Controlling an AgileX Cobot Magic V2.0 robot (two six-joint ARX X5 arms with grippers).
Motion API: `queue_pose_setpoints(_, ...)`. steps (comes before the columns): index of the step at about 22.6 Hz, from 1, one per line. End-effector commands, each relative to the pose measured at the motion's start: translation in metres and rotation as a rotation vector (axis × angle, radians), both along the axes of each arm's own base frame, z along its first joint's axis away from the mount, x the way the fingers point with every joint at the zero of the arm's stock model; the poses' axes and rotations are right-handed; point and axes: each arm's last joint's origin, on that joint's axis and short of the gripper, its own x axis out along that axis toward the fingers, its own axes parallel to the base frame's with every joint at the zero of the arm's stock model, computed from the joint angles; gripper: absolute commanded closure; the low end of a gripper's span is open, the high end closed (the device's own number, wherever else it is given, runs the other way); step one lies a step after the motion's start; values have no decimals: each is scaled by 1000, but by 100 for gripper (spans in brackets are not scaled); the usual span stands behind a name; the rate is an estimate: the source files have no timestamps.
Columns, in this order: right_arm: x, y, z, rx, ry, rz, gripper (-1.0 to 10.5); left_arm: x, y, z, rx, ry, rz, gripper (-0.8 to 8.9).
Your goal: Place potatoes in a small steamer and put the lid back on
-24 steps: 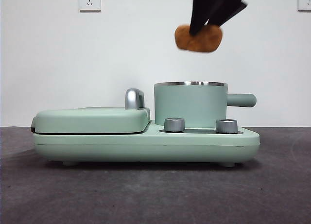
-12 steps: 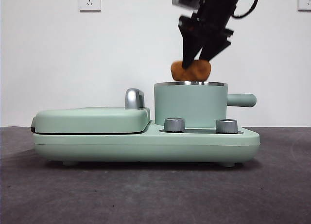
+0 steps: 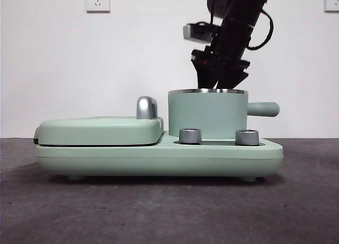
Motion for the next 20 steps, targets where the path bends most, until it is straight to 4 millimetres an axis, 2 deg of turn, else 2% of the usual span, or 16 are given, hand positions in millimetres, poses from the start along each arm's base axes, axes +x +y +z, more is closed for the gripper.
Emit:
queue_pose_setpoints(1,4,5,2,15,-18,-3,724,-3,1,12,-20,-60,-1,806)
queue_pose_setpoints(3,4,5,1,10,-17,-5,715,-3,1,12,-20,-60,0,806)
queue_pose_setpoints(5,4,5,1,10,-19,-4,609,-3,1,12,-20,-60,-1,806)
queue_pose_setpoints(8,4,5,2,20,-17,2,563,-3,1,12,-20,-59,-1,806)
queue_pose_setpoints(10,2,5,13,57,-29,19,527,-3,1,12,-20,-58,-1,806)
queue_pose_setpoints(12,-7,1,41,86,-77,14,534,-3,1,12,-20,-57,-1,806)
queue_pose_setpoints(15,-40,-13,101,125,-146,8,804,-3,1,12,-19,-57,-1,806)
queue_pose_setpoints(18,-93,-36,149,144,-214,27,807,-3,1,12,-20,-58,-1,806)
queue_pose_setpoints(20,-125,-49,164,162,-256,26,777,-3,1,11,-19,-57,-1,806)
